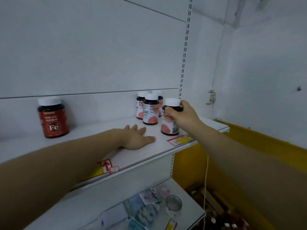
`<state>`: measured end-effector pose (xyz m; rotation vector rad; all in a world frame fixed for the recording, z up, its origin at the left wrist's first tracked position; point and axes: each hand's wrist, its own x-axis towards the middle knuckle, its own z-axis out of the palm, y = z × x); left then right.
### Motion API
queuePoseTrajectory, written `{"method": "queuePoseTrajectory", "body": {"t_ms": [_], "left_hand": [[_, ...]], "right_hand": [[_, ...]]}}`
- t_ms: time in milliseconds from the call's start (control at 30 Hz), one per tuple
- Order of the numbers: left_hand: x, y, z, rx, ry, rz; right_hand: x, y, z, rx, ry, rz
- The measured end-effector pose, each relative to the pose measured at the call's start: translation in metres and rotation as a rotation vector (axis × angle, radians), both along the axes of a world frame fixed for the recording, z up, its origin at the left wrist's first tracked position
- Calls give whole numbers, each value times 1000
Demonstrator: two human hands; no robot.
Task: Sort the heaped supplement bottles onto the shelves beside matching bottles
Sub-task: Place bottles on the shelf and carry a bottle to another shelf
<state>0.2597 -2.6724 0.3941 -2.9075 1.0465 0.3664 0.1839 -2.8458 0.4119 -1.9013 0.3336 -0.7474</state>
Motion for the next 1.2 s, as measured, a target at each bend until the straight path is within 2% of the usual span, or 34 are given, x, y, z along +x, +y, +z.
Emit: {"method": "queuePoseTrajectory", "body": {"t_ms": [267, 400, 533, 667, 867, 1000, 1100, 1200], "left_hand": [[4, -16, -3, 53, -14, 68], [-13, -37, -1, 20, -38, 200], [-23, -44, 0, 22, -52, 309], [-29, -47, 0, 45, -70, 362], [-37, -50, 3, -78, -83, 413], [-39, -45, 9, -237, -29, 479], [-53, -28, 21, -333, -62, 493], [-78, 9, 31, -374, -131, 527]], "right_hand": [[44, -50, -1, -46, 66, 131], [62, -68, 4, -66, 91, 203], [79, -84, 3, -140, 171, 375], [85, -95, 3, -188, 156, 434], [89, -97, -4, -260, 117, 411], [84, -97, 3, -294, 150, 376], [73, -86, 27, -488, 46, 276], [60, -44, 53, -607, -31, 361]]}}
